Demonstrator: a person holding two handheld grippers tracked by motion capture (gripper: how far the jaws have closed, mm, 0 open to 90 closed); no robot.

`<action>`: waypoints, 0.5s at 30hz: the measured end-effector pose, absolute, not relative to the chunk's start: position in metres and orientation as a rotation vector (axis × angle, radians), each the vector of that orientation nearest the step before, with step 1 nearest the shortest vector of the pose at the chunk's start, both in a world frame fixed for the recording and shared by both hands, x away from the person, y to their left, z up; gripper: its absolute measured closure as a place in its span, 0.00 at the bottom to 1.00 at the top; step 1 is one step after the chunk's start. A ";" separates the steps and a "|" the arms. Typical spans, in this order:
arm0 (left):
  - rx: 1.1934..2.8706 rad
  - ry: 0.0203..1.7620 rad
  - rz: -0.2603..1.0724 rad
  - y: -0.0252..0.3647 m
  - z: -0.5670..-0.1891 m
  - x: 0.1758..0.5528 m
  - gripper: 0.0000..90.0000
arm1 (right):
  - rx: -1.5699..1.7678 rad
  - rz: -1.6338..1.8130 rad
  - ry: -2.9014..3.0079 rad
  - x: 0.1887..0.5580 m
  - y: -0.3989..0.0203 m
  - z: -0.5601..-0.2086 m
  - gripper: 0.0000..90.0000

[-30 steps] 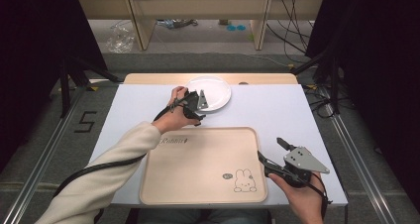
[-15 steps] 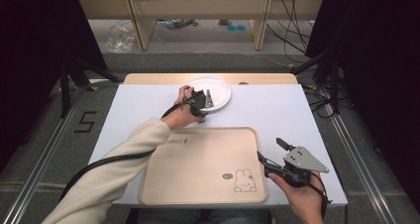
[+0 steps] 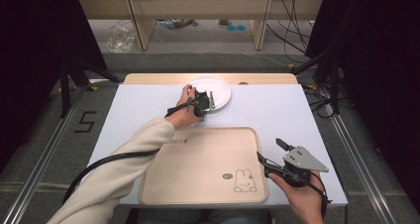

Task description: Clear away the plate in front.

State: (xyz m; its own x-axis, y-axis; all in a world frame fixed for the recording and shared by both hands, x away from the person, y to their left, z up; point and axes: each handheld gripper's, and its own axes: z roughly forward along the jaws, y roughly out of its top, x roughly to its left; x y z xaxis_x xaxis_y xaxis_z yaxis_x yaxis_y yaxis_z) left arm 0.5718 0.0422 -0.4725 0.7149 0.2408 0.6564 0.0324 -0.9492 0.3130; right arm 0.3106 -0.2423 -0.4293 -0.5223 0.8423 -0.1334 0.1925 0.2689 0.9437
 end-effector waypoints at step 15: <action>2.709 0.153 1.022 0.035 -0.481 0.567 0.59 | 0.933 1.266 1.902 0.311 -0.242 -0.430 0.30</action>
State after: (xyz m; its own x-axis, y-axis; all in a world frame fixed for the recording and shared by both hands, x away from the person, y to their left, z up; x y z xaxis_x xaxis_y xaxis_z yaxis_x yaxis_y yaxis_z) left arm 0.5674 0.0346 -0.4810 0.7497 0.1820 0.6362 0.0129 -0.9653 0.2609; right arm 0.3109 -0.2417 -0.4302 -0.5274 0.8388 -0.1353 0.1989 0.2767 0.9401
